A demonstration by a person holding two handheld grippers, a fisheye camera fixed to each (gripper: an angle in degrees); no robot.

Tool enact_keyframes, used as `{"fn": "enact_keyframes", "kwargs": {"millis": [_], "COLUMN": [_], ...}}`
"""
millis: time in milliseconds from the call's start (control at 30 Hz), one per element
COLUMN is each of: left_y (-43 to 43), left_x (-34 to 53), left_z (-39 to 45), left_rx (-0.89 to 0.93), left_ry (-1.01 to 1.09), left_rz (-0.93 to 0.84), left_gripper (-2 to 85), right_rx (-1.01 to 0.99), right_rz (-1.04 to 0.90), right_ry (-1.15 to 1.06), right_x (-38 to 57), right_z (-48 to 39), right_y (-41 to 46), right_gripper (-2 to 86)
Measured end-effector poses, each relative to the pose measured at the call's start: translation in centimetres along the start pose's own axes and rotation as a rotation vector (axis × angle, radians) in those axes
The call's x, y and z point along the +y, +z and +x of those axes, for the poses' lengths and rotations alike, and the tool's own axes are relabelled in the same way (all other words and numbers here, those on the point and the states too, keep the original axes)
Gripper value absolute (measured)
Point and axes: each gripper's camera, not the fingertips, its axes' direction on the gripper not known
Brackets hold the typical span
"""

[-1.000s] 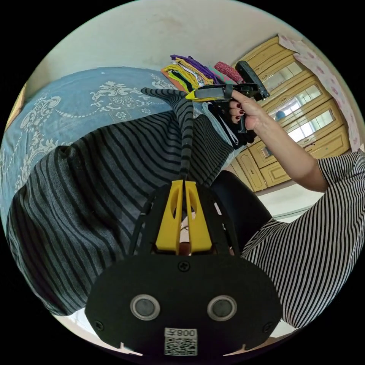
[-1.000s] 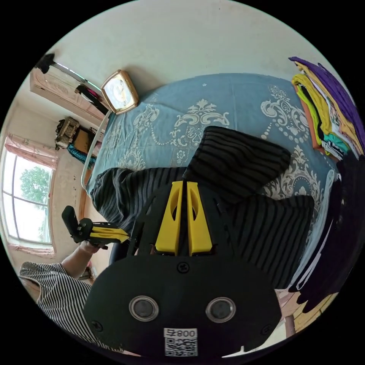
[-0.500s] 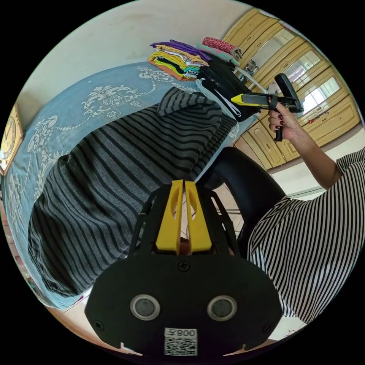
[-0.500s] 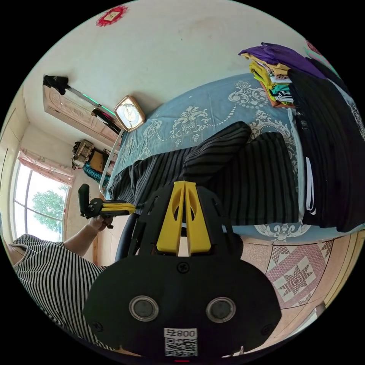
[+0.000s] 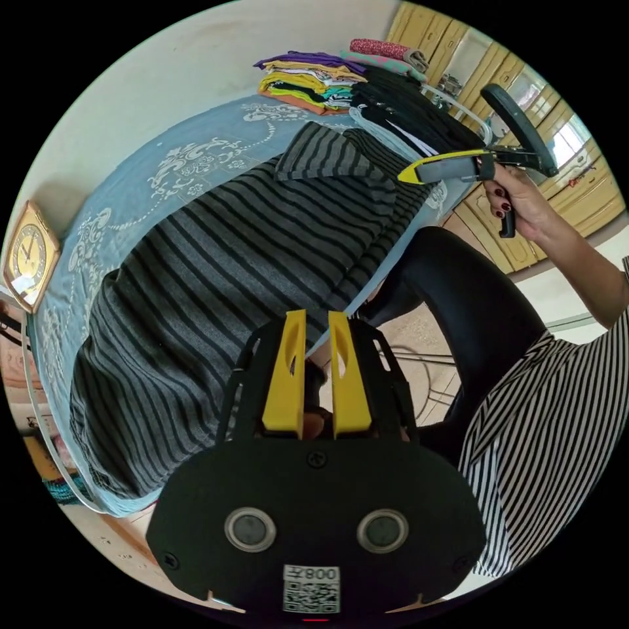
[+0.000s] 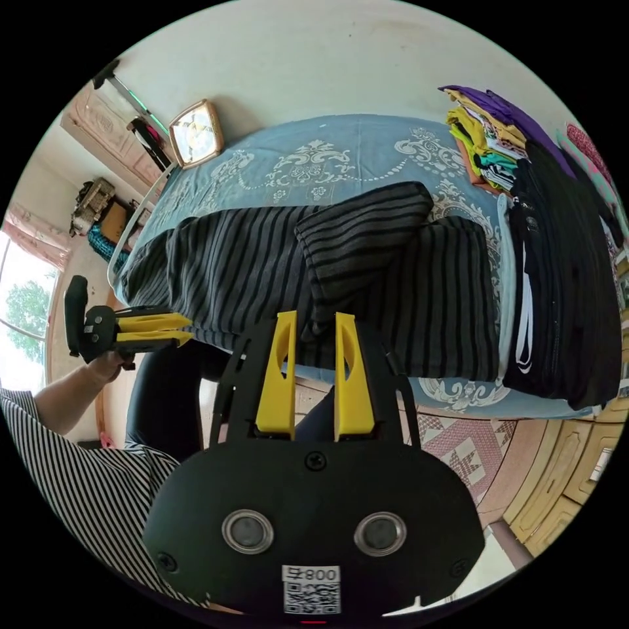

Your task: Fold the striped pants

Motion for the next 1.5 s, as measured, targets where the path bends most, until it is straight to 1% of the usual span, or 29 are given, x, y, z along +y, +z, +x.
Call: {"fn": "enact_keyframes", "kwargs": {"millis": [33,100,167,233,333,433,600,733,833,900,967,1067,1133,1200,1267,1400,1500], "left_y": [0.5,2.9,3.6,3.7,3.1,1.7,0.2,2.4,4.1,4.9,5.3,6.4,7.2,8.7,8.7,6.2,5.2], "left_x": [-0.3,-1.4,-2.0,-2.6,-2.9,-2.8,-2.6,-2.8,-2.9,-3.2,-3.7,-5.1,-6.0,-7.1,-7.8,-8.1,-8.0], "left_z": [0.2,0.7,1.0,1.1,1.1,1.0,2.1,2.8,2.9,3.4,3.9,4.5,4.9,5.3,5.4,4.6,4.6], "left_rx": [-0.016,-0.076,-0.068,-0.052,-0.014,0.056,0.13,0.063,-0.005,-0.048,-0.087,-0.204,-0.233,-0.276,-0.288,-0.234,-0.211], "left_ry": [0.003,0.008,0.014,0.006,-0.016,-0.053,-0.066,-0.096,-0.139,-0.119,-0.097,-0.055,-0.013,0.041,0.058,0.019,0.029], "left_rz": [-0.016,-0.112,-0.126,-0.126,-0.089,-0.021,0.056,0.016,-0.019,-0.047,-0.056,-0.089,-0.111,-0.176,-0.175,-0.094,-0.058], "left_gripper": [4.0,1.9,0.9,0.4,0.1,0.0,0.3,1.1,3.8,6.6,7.3,6.9,5.9,4.0,3.2,2.5,2.4], "right_rx": [0.001,-0.028,-0.027,-0.053,-0.103,-0.164,-0.245,-0.263,-0.311,-0.319,-0.316,-0.332,-0.345,-0.353,-0.363,-0.39,-0.383], "right_rz": [0.002,-0.012,-0.053,-0.064,-0.031,0.046,0.117,0.06,0.015,0.032,0.042,0.058,0.069,0.067,0.066,0.115,0.132], "right_ry": [0.013,0.049,0.093,0.09,0.073,0.076,0.098,0.186,0.253,0.245,0.215,0.204,0.207,0.209,0.212,0.205,0.18], "right_x": [-0.3,-1.1,-2.2,-2.8,-3.2,-2.9,-0.4,2.4,2.9,2.6,1.7,0.7,0.4,0.2,-0.2,-0.6,-0.3], "right_z": [-0.1,0.3,0.9,1.3,1.4,1.6,2.9,4.9,6.1,5.8,5.2,5.0,4.8,4.7,4.3,3.5,2.5], "right_y": [0.6,1.7,3.0,3.1,1.5,-1.8,-5.7,-3.4,-1.0,-1.3,-2.0,-2.8,-3.1,-3.1,-3.0,-4.7,-5.9], "right_gripper": [8.8,7.6,4.4,3.4,2.6,2.1,1.7,1.6,1.6,1.5,1.5,1.4,1.4,1.4,1.4,1.3,1.2]}}
